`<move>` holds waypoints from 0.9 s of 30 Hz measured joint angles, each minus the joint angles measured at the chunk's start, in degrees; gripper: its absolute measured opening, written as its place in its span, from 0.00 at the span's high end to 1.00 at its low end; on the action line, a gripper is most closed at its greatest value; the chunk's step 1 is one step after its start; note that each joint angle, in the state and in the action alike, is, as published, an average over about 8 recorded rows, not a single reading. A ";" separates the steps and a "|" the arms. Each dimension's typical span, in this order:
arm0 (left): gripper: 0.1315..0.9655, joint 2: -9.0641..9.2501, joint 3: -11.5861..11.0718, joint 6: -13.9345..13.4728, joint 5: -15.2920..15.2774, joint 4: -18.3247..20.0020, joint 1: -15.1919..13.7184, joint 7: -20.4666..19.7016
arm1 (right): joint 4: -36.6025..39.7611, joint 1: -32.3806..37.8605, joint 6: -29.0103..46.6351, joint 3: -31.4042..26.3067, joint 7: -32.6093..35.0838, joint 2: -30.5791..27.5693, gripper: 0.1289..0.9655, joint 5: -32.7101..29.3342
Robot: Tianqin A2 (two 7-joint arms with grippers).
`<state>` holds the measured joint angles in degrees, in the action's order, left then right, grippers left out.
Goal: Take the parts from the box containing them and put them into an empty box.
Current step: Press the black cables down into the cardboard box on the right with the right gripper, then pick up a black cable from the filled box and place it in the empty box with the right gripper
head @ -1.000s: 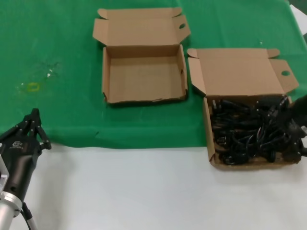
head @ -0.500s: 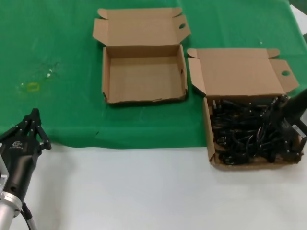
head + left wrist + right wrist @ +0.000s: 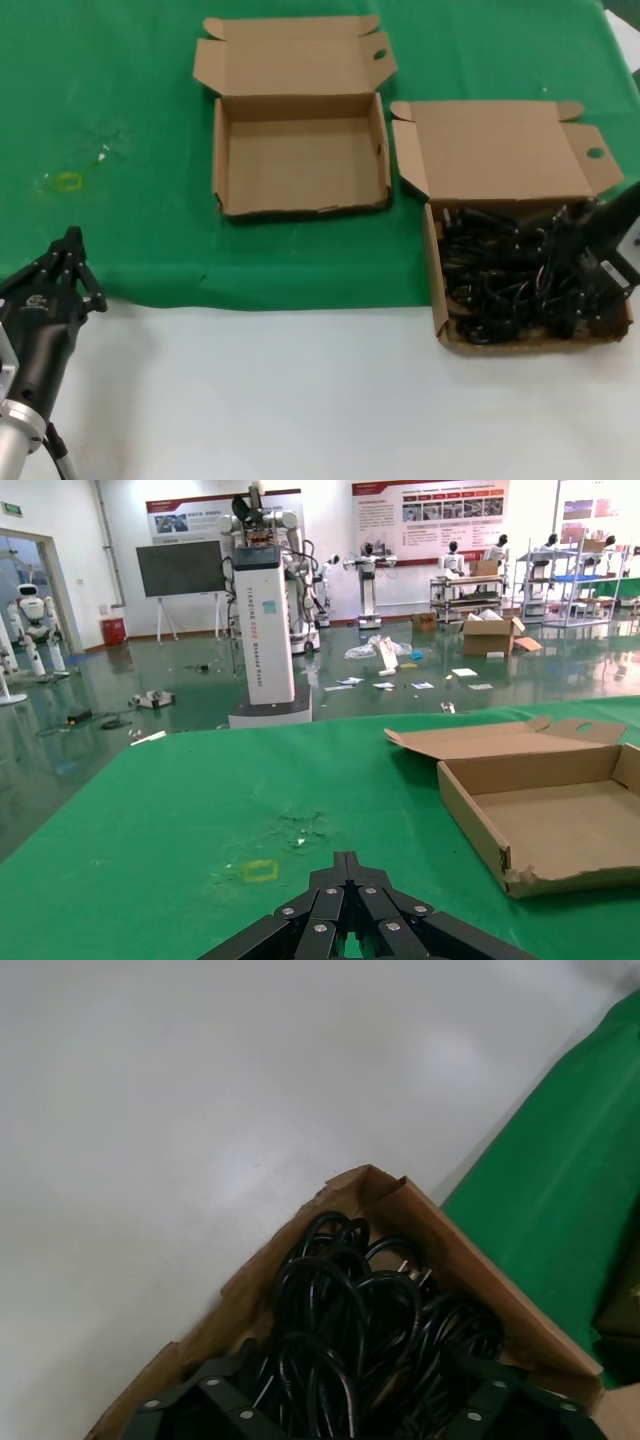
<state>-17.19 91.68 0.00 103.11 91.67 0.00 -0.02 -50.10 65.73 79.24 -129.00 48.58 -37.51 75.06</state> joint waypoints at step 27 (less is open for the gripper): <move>0.99 0.00 0.00 0.00 0.00 0.00 0.00 0.00 | -6.42 -0.75 1.76 0.43 -7.60 -2.76 0.82 -1.33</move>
<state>-17.19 91.68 0.00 103.11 91.67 0.00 -0.02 -56.53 64.98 81.00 -128.57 40.98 -40.28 73.73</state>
